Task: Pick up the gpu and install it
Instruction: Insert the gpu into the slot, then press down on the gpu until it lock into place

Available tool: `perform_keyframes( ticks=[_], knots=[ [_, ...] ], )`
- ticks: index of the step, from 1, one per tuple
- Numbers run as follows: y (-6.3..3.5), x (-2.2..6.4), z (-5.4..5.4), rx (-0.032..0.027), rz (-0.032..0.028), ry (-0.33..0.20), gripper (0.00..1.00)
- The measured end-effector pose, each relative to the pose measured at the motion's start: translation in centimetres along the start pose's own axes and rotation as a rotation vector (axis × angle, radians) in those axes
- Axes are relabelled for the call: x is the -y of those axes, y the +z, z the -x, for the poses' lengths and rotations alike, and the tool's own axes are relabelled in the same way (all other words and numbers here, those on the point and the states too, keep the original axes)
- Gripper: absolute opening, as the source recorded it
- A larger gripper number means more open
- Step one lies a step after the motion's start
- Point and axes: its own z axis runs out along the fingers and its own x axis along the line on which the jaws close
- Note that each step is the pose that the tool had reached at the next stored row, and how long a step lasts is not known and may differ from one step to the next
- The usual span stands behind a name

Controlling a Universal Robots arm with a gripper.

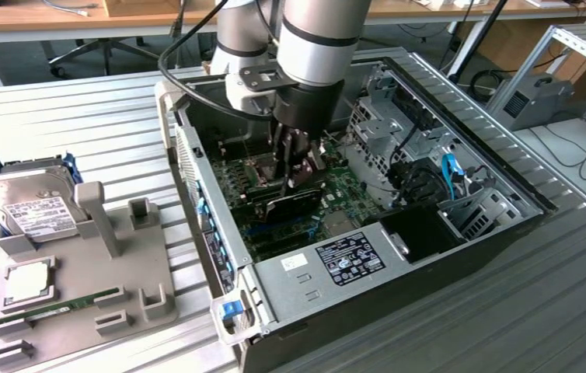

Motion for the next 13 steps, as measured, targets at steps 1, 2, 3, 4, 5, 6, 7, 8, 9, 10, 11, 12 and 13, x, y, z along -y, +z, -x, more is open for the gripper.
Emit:
perform_keyframes(
  ticks=[1, 2, 3, 4, 5, 6, 7, 8, 9, 10, 11, 12, 13],
  knots=[
    [-0.01, 0.21, 0.0, 0.0001, 0.0004, 0.0, 0.4],
    [-0.02, 0.54, 0.1, 0.0001, 0.0009, 0.0, 0.4],
    [-0.03, 0.73, 0.1, 0.0, 0.0012, 0.0, 0.38],
    [-0.03, 0.89, 0.2, 0.0, 0.0013, 0.0, 0.38],
    [-0.04, 1.08, 0.2, 0.0, 0.0014, -0.001, 0.32],
    [-0.05, 1.23, 0.2, 0.0, 0.0015, -0.001, 0.25],
    [-0.05, 1.35, 0.2, 0.0, 0.0014, -0.001, 0.19],
    [-0.06, 1.52, 0.2, 0.0, 0.0015, -0.001, 0.19],
    [-0.07, 2.14, 0.2, 0.0, 0.0016, -0.002, 0.11],
    [-0.09, 2.49, 0.2, -0.0001, 0.0016, -0.004, 0.11],
    [-0.09, 2.5, 0.3, -0.0001, 0.0016, -0.004, 0.11],
    [-0.09, 2.5, 0.3, 0.0, 0.0016, -0.004, 0.11],
    [-0.09, 2.48, 0.3, 0.0, 0.0016, -0.004, 0.11]
  ],
)
